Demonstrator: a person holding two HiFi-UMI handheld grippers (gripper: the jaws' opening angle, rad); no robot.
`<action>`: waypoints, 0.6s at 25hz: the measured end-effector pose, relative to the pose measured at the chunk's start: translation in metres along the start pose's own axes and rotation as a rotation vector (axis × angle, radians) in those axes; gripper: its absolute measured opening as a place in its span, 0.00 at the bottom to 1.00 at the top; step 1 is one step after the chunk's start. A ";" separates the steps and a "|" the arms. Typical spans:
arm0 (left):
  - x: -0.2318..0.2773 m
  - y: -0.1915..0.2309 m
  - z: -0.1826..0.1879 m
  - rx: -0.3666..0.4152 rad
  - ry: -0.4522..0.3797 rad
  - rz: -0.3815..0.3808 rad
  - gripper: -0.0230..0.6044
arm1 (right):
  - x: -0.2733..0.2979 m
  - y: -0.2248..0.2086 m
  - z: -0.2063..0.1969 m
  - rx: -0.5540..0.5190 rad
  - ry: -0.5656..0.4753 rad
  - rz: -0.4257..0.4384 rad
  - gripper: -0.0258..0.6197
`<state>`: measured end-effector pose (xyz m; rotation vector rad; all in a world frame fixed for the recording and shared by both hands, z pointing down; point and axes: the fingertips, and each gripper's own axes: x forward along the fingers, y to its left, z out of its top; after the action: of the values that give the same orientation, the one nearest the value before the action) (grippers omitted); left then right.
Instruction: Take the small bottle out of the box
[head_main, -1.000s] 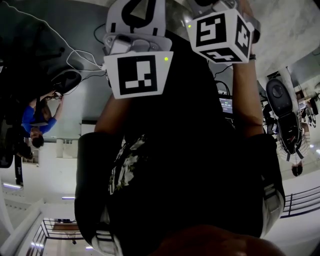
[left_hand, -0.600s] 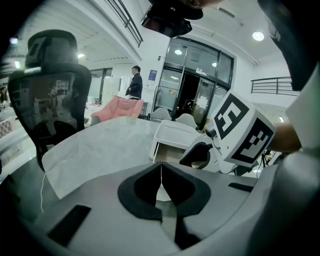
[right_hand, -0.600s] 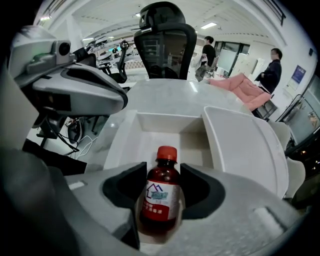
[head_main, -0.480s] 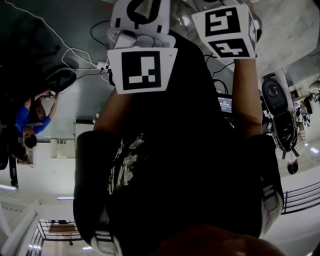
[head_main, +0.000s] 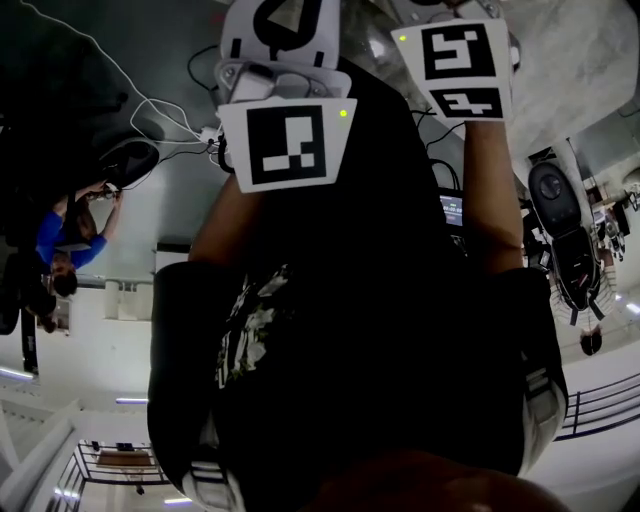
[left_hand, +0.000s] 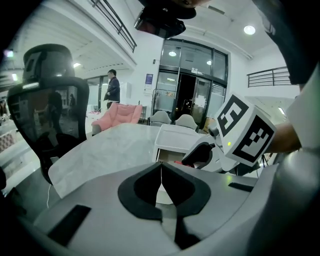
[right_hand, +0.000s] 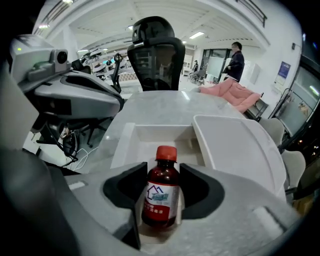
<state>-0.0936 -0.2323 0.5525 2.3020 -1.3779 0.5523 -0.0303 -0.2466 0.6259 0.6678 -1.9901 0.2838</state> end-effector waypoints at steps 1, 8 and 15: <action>-0.002 -0.003 0.003 0.003 -0.002 0.002 0.06 | -0.005 0.001 0.002 0.005 -0.013 -0.002 0.35; -0.019 -0.016 0.016 0.023 -0.022 0.011 0.06 | -0.041 0.006 0.027 -0.016 -0.127 -0.025 0.35; -0.039 -0.031 0.027 0.058 -0.062 0.028 0.06 | -0.081 0.012 0.037 -0.021 -0.217 -0.072 0.35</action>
<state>-0.0798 -0.2046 0.5049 2.3673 -1.4429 0.5409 -0.0343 -0.2267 0.5383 0.7831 -2.1661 0.1516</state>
